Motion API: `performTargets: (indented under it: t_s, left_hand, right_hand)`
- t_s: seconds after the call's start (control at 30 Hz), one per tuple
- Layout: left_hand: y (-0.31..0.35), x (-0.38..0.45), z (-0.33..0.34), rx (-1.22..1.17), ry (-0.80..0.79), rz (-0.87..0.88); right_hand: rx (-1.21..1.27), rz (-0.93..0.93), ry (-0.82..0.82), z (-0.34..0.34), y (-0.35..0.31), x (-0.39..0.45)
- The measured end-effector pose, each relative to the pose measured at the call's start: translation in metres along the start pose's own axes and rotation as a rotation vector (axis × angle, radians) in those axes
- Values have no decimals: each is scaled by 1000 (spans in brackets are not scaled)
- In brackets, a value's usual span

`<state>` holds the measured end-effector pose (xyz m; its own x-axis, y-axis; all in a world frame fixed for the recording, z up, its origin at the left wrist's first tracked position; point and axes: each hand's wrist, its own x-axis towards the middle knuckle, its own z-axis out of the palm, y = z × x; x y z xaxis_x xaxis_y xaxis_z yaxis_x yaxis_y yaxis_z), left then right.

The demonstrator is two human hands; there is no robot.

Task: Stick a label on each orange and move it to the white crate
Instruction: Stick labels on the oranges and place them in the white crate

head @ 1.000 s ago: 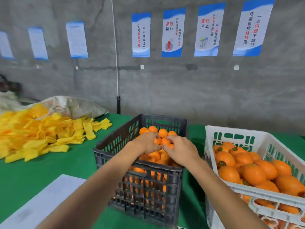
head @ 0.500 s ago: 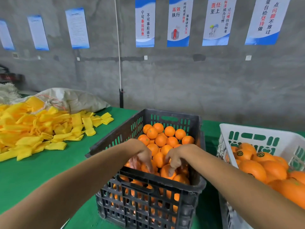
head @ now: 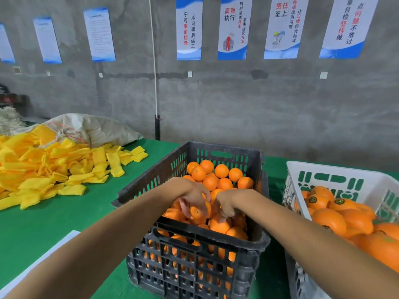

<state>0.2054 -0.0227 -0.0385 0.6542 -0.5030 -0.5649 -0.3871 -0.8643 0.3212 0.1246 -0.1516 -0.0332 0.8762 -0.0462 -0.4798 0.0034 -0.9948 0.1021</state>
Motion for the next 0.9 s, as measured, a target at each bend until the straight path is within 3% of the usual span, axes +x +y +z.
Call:
performTargets:
  t_s: [0.13,0.23,0.33,0.4,0.53,0.67,0.9]
  left_hand:
    - [9,-43,6,-170,201,234]
    - [14,-89,24,-220,476,395]
    - [31,-137,44,-436,700,642]
    - [48,-167,64,-625,758,775]
    - [84,-209,124,-921,729,971]
    - [100,-210,192,-992,618,1013]
    - [82,-155,287,-975,497,755]
  right_hand:
    - [256,-77,473,-4,1,-55]
    - [558,-176,685,1,1,-109]
    - [724,-252,936,11,1,-160]
    - [874,-305,1107,24,-1,-191]
    - [1079,-459,1359,70,-8,-242]
    - [1196,-398,1398,137,-9,-256]
    - [1177,-181,1125,247,-4,-228]
